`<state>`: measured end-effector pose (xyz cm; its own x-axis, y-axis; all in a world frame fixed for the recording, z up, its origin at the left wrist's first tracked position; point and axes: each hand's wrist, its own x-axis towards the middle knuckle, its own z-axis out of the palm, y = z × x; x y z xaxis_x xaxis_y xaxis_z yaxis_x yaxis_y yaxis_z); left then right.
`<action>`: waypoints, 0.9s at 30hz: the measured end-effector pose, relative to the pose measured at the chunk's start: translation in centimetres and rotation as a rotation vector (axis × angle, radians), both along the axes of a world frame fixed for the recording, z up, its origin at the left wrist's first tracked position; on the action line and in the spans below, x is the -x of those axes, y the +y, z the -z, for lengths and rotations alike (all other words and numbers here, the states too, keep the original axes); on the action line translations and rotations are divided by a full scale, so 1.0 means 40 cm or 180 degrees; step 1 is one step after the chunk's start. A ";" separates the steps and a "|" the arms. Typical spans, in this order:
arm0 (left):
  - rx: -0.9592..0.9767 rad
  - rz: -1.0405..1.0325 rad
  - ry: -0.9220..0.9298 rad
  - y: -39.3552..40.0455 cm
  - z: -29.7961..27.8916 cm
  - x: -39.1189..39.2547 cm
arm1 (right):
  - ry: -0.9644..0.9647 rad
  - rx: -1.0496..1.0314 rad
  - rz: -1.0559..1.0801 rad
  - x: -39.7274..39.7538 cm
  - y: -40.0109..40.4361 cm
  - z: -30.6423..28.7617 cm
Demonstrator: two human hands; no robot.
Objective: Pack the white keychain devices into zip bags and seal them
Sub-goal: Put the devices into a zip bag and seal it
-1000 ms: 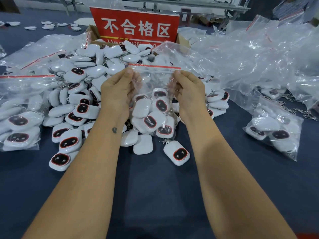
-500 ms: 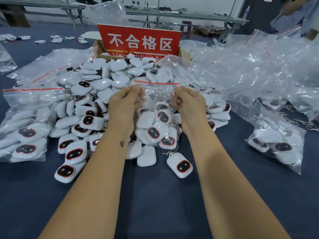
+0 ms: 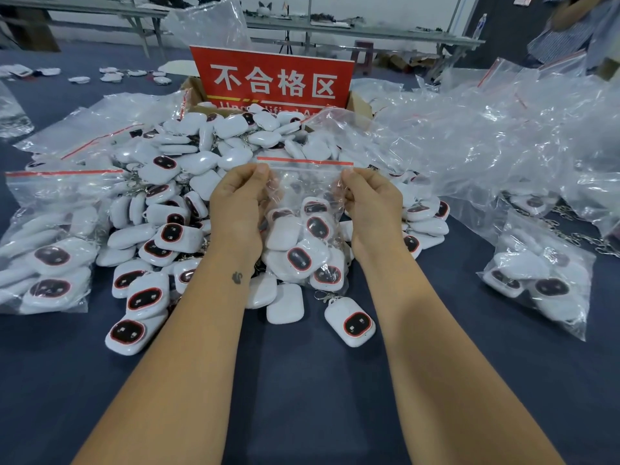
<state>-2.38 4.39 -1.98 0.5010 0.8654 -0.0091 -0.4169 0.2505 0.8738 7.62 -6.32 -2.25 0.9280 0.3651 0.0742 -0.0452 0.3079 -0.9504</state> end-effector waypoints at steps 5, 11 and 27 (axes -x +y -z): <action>0.0040 0.0115 -0.0119 0.007 0.000 0.003 | 0.0131 -0.0144 -0.0323 0.000 0.005 -0.003; 0.0070 0.0231 -0.0213 0.006 -0.002 0.005 | 0.0055 -0.0027 -0.0307 0.008 0.007 -0.003; -0.0242 0.0321 0.0184 0.009 0.006 -0.001 | -0.0028 0.0006 -0.0553 0.025 0.004 -0.012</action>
<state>-2.32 4.77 -2.21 0.5860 0.8100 0.0233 -0.3413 0.2207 0.9137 6.63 -6.16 -1.76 0.8502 0.5202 0.0812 -0.0892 0.2944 -0.9515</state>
